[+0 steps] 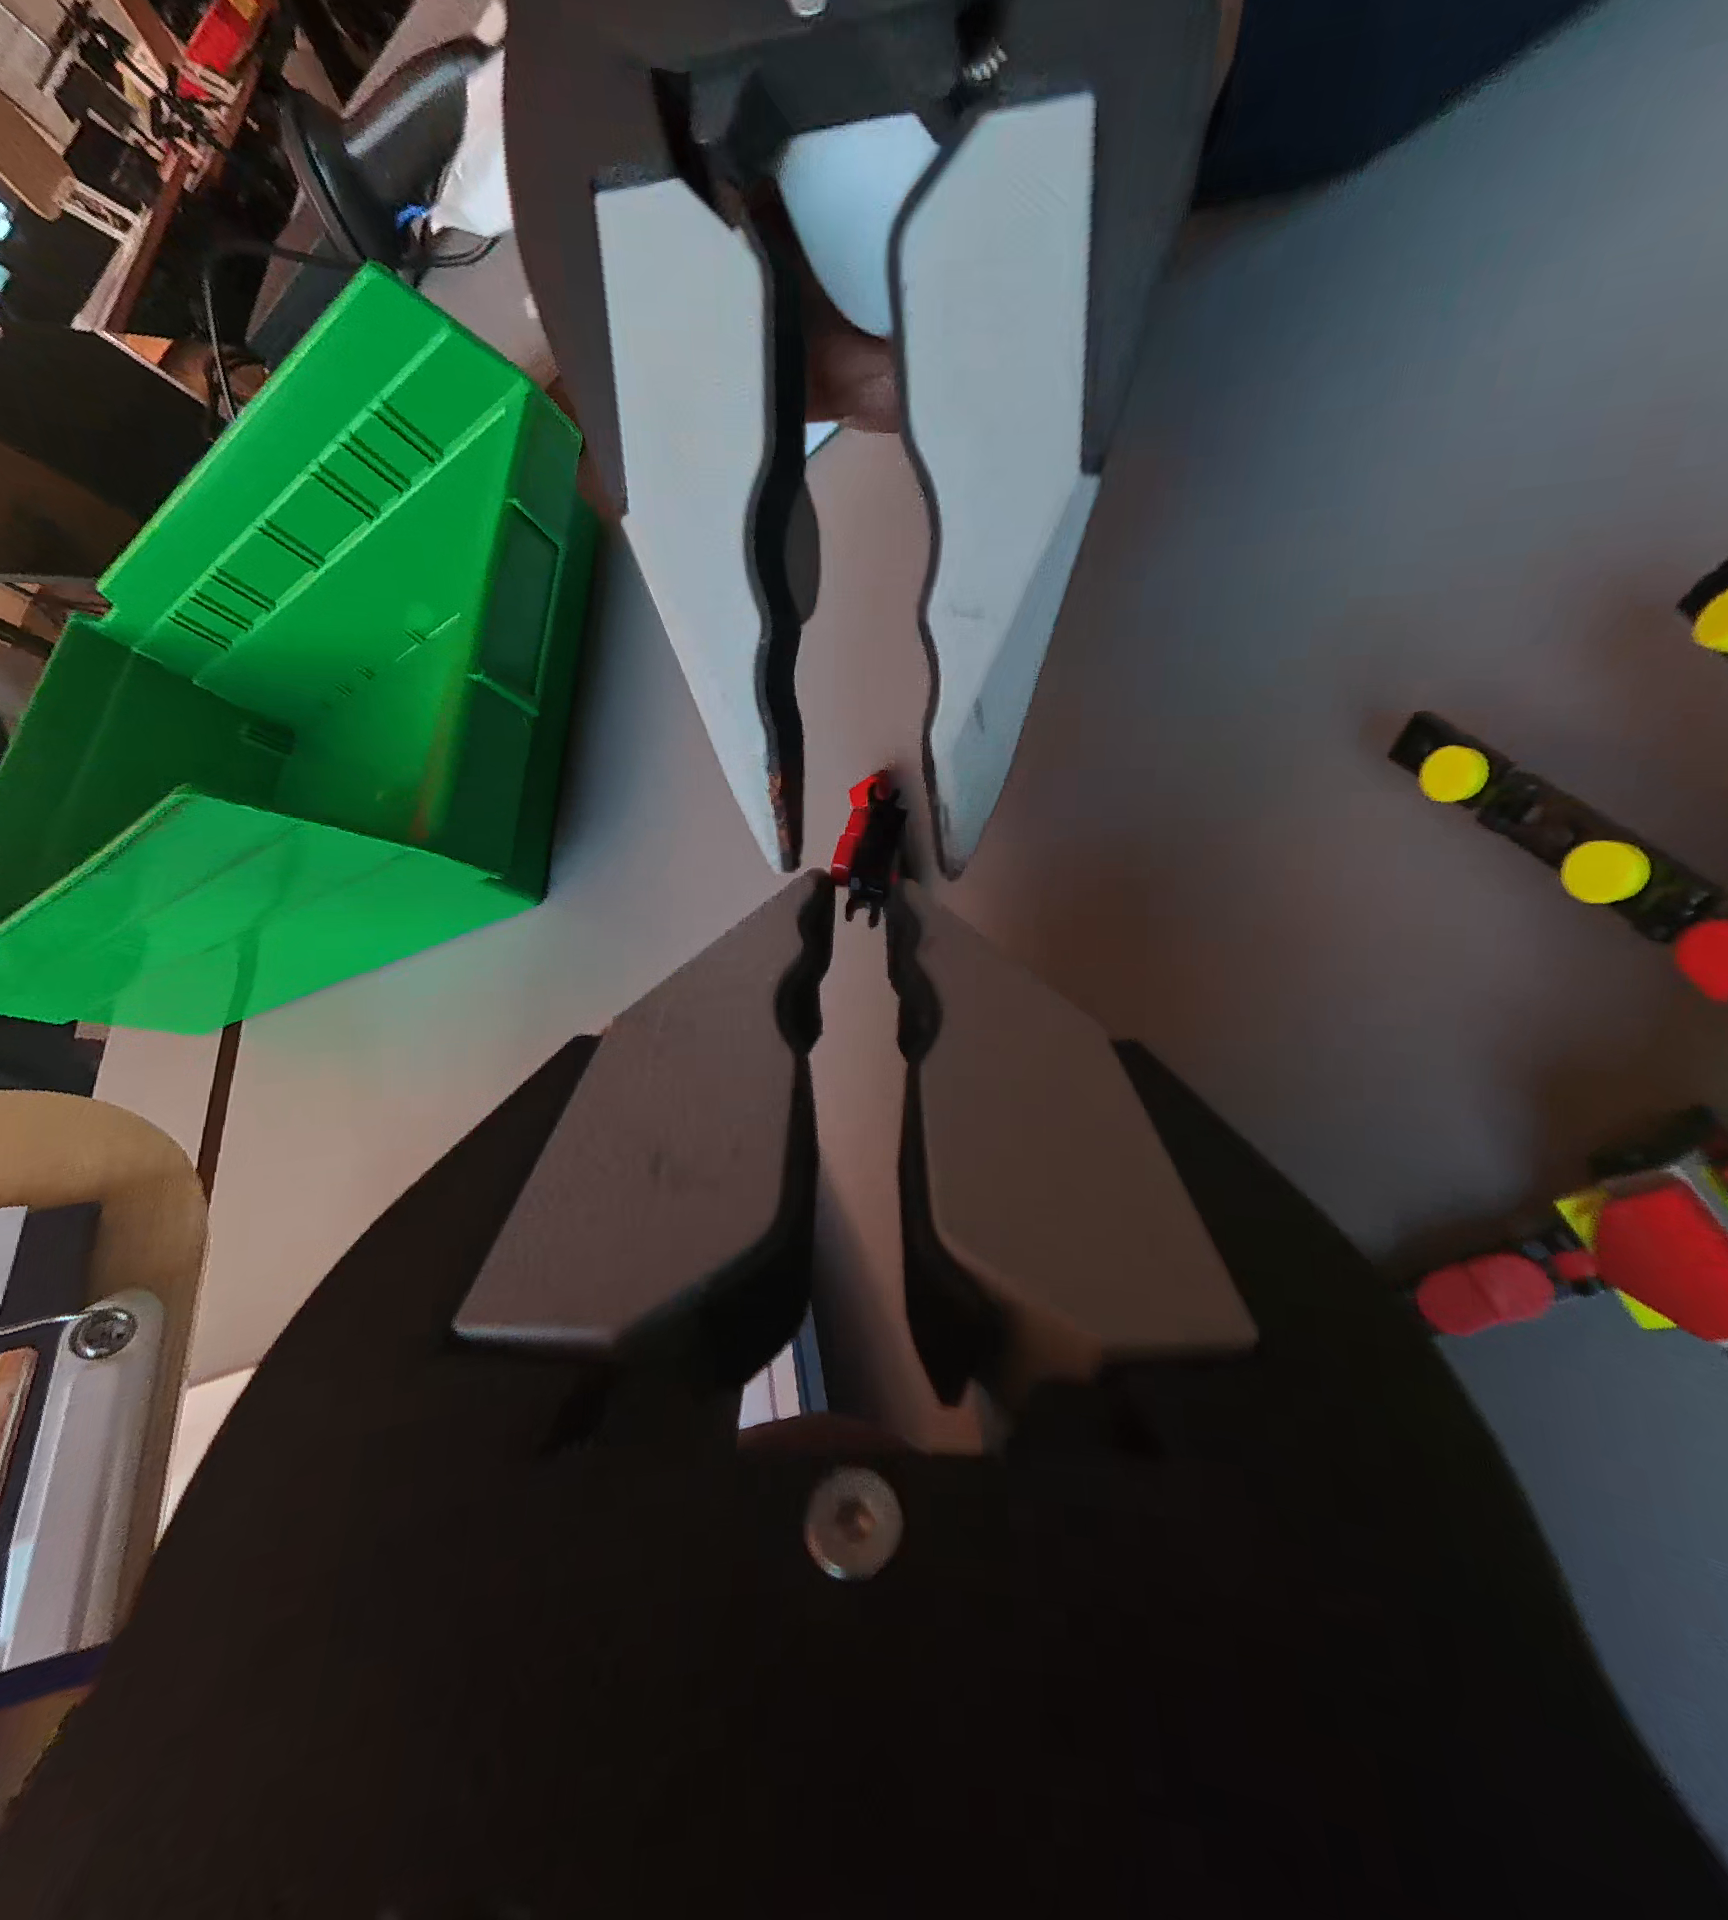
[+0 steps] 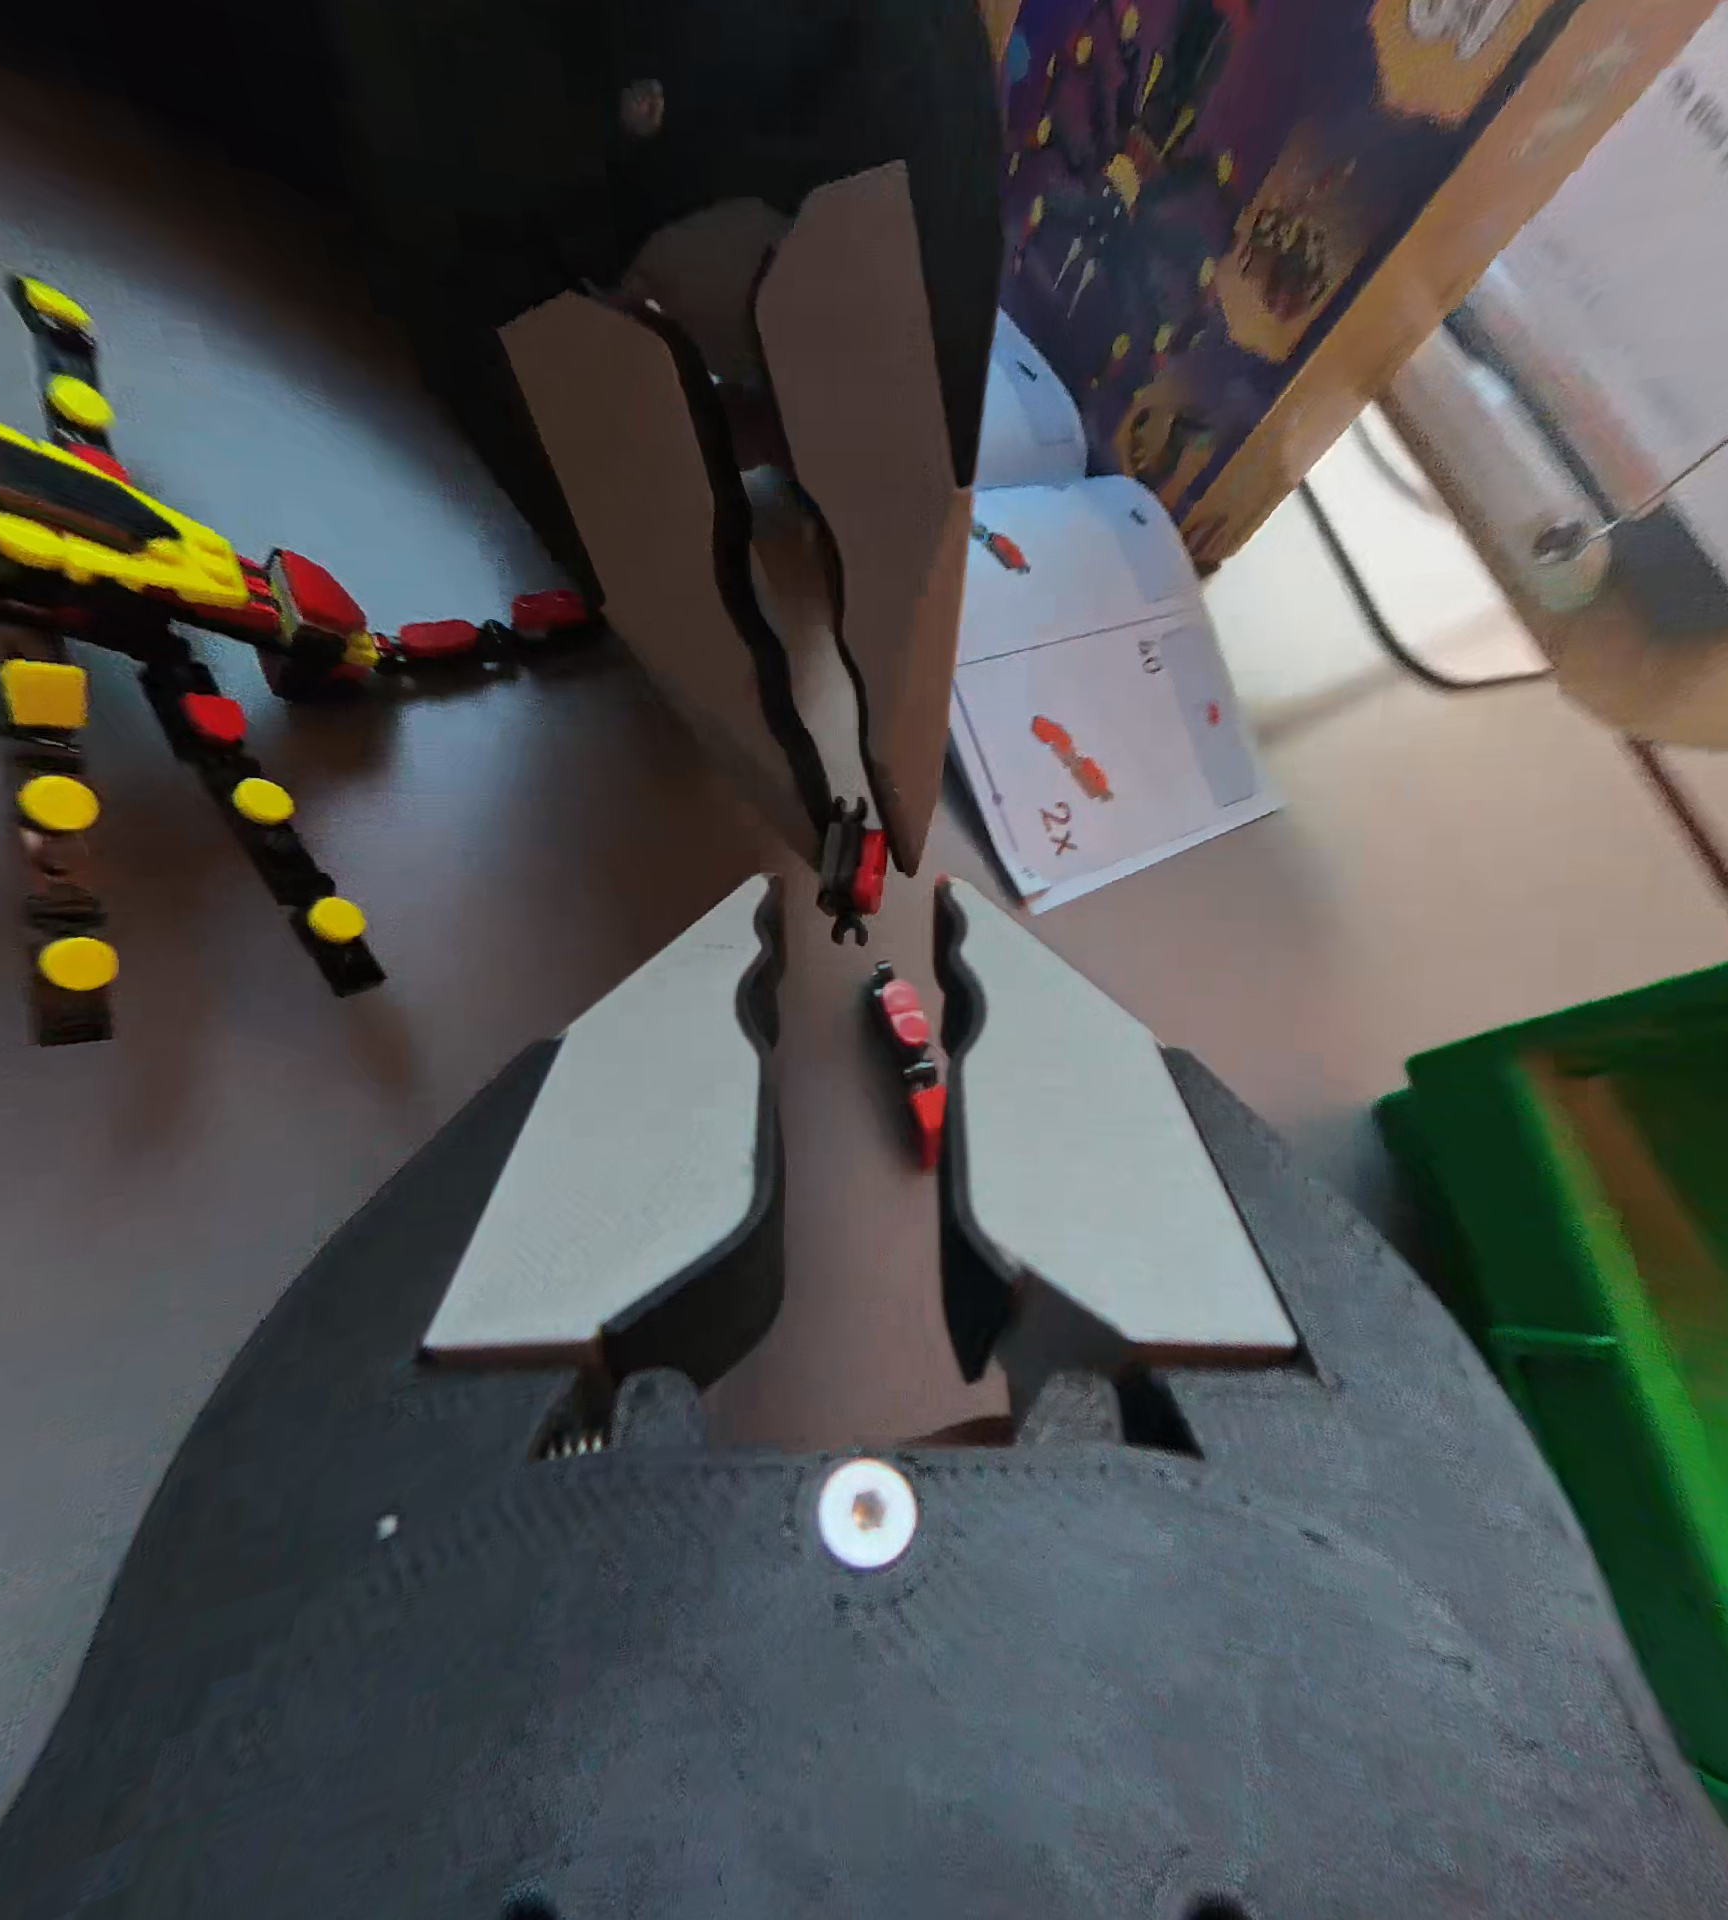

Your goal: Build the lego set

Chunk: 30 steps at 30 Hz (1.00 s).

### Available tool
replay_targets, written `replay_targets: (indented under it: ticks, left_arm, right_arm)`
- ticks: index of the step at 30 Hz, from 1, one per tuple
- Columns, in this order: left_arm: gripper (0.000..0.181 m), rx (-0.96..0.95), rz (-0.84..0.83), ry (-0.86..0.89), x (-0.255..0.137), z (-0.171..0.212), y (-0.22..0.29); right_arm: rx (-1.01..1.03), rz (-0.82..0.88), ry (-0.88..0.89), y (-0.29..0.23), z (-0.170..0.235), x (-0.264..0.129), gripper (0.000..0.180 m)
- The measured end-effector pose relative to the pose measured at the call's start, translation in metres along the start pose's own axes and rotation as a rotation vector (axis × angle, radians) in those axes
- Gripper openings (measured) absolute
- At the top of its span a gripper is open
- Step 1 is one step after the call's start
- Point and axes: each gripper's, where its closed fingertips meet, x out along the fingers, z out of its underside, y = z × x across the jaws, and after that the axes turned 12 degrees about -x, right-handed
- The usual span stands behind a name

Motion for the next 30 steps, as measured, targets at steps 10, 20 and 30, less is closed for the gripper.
replay_targets:
  ticks: [10,20,30]
  left_arm:
    - [0.008,0.013,-0.028,0.056,-0.003,-0.004,-0.007]
    - [0.007,0.124,-0.079,-0.022,-0.002,0.002,-0.005]
    - [0.007,0.208,-0.129,-0.09,0.001,0.006,0.0]
  right_arm:
    - [-0.252,0.195,-0.038,0.007,-0.011,-0.003,0.009]
    - [-0.414,0.265,-0.11,0.003,-0.009,0.0,0.007]
    - [-0.4,0.201,-0.098,-0.004,-0.006,0.001,0.006]
